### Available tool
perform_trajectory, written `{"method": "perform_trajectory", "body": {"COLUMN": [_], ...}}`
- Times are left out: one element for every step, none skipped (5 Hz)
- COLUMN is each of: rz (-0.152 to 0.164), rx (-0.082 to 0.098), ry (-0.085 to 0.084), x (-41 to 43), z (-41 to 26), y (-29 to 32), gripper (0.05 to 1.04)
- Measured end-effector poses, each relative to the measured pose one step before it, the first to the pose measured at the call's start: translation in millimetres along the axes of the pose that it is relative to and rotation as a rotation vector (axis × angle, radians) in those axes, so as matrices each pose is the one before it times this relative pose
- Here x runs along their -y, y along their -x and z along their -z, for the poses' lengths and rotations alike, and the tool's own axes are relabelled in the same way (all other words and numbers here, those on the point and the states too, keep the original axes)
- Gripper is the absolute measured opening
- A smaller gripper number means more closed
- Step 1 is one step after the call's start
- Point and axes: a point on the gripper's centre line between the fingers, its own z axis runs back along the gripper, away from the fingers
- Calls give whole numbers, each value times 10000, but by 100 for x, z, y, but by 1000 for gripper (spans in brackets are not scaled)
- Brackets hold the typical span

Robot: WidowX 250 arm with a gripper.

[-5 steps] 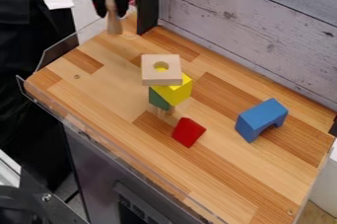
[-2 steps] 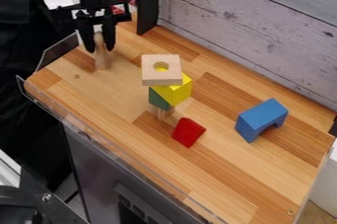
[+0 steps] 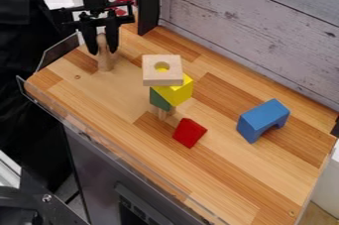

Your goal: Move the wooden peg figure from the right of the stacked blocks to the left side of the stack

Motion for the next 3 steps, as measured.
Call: {"method": "perform_trajectory", "body": {"rz": [102,301,411], "rx": [-93,1256,578], "ry": [-204,298,74], "x": [925,1148,1458], "z": [121,-4878,-3267], "y": [1831,3290,3017], "gripper": [722,965,999]}}
